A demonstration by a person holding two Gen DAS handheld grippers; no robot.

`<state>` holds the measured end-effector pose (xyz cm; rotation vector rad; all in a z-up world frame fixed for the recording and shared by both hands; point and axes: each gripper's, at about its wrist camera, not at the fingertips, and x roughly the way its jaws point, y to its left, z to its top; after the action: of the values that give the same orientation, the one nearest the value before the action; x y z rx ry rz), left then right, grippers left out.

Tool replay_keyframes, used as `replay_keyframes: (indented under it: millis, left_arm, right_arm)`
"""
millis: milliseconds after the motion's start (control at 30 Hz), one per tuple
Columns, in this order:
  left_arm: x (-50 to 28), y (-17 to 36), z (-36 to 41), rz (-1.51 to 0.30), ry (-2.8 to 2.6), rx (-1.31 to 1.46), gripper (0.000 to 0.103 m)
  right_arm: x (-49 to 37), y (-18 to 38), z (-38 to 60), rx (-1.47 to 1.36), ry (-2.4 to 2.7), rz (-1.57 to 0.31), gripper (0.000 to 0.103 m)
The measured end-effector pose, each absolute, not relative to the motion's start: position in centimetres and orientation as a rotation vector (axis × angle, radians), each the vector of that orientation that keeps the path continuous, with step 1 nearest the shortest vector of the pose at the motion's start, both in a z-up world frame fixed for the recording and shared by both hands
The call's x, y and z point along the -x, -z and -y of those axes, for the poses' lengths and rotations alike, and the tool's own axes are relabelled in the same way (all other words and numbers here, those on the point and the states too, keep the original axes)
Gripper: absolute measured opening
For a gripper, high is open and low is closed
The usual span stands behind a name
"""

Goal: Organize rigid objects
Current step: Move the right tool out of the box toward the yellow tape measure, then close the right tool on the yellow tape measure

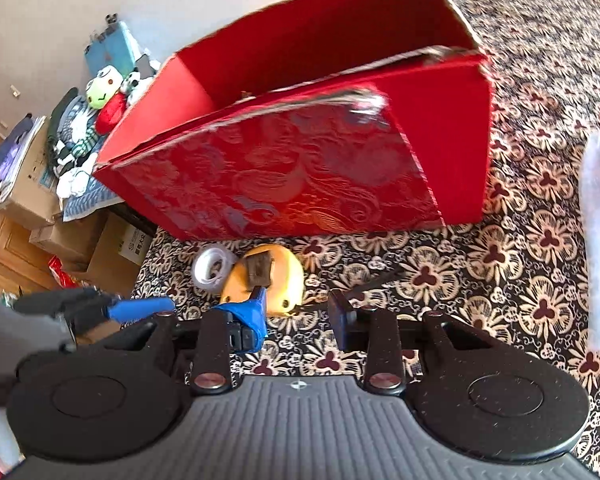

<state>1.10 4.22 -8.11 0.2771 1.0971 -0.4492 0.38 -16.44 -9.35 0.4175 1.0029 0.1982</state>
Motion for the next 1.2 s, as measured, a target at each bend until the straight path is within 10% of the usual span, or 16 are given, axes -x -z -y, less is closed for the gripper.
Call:
replay_keyframes:
  millis: [1200]
  left_arm:
    - [-3.4, 11.8, 3.6, -1.075, 0.534, -0.191, 0.072]
  right_arm:
    - [-4.8, 12.7, 19.4, -0.545, -0.296, -1.107, 0.017]
